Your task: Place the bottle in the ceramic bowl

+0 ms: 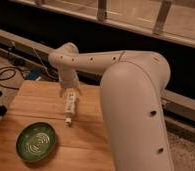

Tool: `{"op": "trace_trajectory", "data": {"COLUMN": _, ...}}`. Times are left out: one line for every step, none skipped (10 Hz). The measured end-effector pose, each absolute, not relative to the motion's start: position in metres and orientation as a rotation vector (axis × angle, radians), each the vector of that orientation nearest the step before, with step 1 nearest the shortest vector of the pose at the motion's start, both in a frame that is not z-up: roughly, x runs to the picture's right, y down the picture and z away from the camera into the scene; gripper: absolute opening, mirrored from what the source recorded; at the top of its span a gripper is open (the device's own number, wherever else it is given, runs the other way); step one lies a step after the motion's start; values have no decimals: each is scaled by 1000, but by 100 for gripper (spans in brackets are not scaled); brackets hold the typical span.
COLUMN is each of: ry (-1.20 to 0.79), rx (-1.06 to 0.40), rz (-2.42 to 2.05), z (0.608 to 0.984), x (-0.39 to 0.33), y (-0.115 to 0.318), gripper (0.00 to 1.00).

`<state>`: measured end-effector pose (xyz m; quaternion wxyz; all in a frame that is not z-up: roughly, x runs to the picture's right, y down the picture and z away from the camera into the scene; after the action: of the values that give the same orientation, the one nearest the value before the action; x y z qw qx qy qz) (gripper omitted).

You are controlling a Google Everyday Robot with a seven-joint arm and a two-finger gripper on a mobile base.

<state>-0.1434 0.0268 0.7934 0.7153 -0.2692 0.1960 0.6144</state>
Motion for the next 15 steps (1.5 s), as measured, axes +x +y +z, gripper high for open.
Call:
{"op": "trace_trajectory", "data": {"ry": 432, "rx": -600, "rz": 1361, "z": 796, "x": -145, "y": 26, "gripper": 65}}
{"op": "trace_trajectory", "data": {"ry": 433, "rx": -600, "rz": 1359, "z": 796, "x": -145, "y": 26, "gripper": 65}}
{"op": "trace_trajectory", "data": {"ry": 433, "rx": -597, "rz": 1360, "z": 794, "x": -142, "y": 26, "gripper": 65}}
{"op": "trace_trajectory", "data": {"ry": 424, "rx": -595, "rz": 1367, "z": 791, "x": -139, "y": 28, "gripper": 65}}
{"op": "trace_trajectory", "data": {"ry": 410, "rx": -594, "rz": 1378, "z": 789, "x": -130, "y": 32, "gripper": 65}}
{"op": "trace_trajectory", "data": {"ry": 405, "rx": -594, "rz": 1388, "z": 789, "x": -119, "y": 37, "gripper": 65}}
{"op": "trace_trajectory", "data": {"ry": 403, "rx": -600, "rz": 1388, "z": 790, "x": -116, "y": 42, "gripper": 65}}
{"op": "trace_trajectory", "data": {"ry": 401, "rx": -615, "rz": 1374, "z": 795, "x": -118, "y": 51, "gripper": 65}}
{"op": "trace_trajectory", "data": {"ry": 400, "rx": -624, "rz": 1364, "z": 798, "x": -124, "y": 53, "gripper": 65}}
{"op": "trace_trajectory", "data": {"ry": 396, "rx": -633, "rz": 1355, "z": 802, "x": -131, "y": 56, "gripper": 65}}
{"op": "trace_trajectory", "data": {"ry": 383, "rx": -646, "rz": 1344, "z": 804, "x": -144, "y": 57, "gripper": 65}}
{"op": "trace_trajectory", "data": {"ry": 341, "rx": -656, "rz": 1328, "z": 808, "x": -156, "y": 55, "gripper": 65}}
{"op": "trace_trajectory", "data": {"ry": 305, "rx": -658, "rz": 1307, "z": 812, "x": -168, "y": 50, "gripper": 65}}
{"op": "trace_trajectory", "data": {"ry": 279, "rx": -655, "rz": 1284, "z": 815, "x": -185, "y": 47, "gripper": 65}}
{"op": "trace_trajectory", "data": {"ry": 275, "rx": -657, "rz": 1282, "z": 815, "x": -187, "y": 47, "gripper": 65}}
